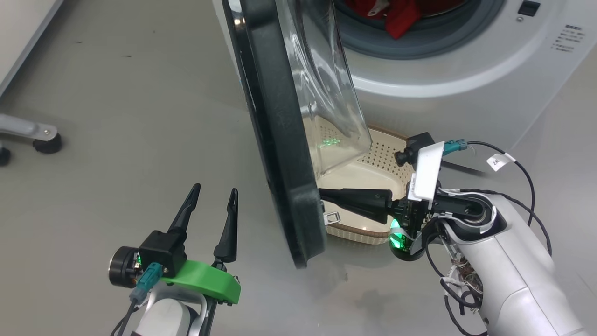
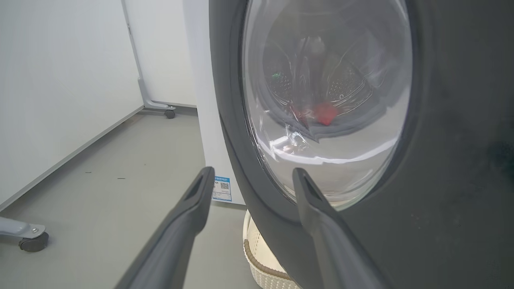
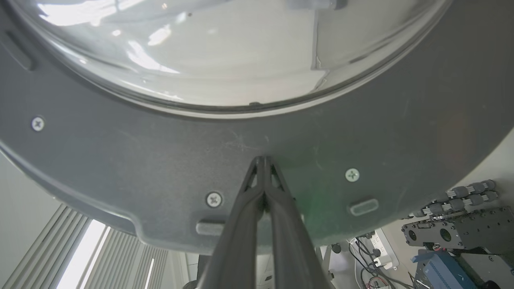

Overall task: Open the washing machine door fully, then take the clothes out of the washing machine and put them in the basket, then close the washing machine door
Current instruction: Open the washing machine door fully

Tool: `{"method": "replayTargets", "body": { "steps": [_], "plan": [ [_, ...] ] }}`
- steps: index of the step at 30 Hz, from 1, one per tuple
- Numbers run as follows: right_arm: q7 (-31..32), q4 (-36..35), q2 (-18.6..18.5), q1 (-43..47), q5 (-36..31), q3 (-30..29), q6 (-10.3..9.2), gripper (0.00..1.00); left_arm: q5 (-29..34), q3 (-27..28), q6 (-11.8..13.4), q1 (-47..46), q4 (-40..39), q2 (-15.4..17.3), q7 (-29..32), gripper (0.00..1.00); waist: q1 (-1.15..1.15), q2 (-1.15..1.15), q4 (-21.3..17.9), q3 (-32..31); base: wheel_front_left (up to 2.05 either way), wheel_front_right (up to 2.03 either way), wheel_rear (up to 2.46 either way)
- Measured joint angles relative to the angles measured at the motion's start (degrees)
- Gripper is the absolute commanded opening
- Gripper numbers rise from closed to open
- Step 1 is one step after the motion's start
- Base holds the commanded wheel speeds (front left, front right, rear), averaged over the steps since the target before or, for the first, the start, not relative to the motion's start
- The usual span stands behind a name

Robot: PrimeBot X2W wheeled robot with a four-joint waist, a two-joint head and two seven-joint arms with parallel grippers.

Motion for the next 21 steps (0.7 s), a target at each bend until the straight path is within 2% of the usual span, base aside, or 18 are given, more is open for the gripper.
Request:
{"method": "replayTargets", "body": {
  "steps": [12,21],
  "plan": [
    [-3.5,-1.7,0.2,1.2,2.1,3.6,0.0,0.0,0.0,0.5,0.2,0.8,-0.5,0.0,0.0,1.0,0.0,0.0,2.5,-0.6,0.0,0.0,0.0],
    [-9.0,-1.8,0.4,3.0,3.3,0.5,0.07,0.0,0.0,0.9,0.5,1.1,-1.1,0.0,0.0,1.0,0.0,0.0,2.1,-0.8,0.0,0.0,0.0]
  ]
}}
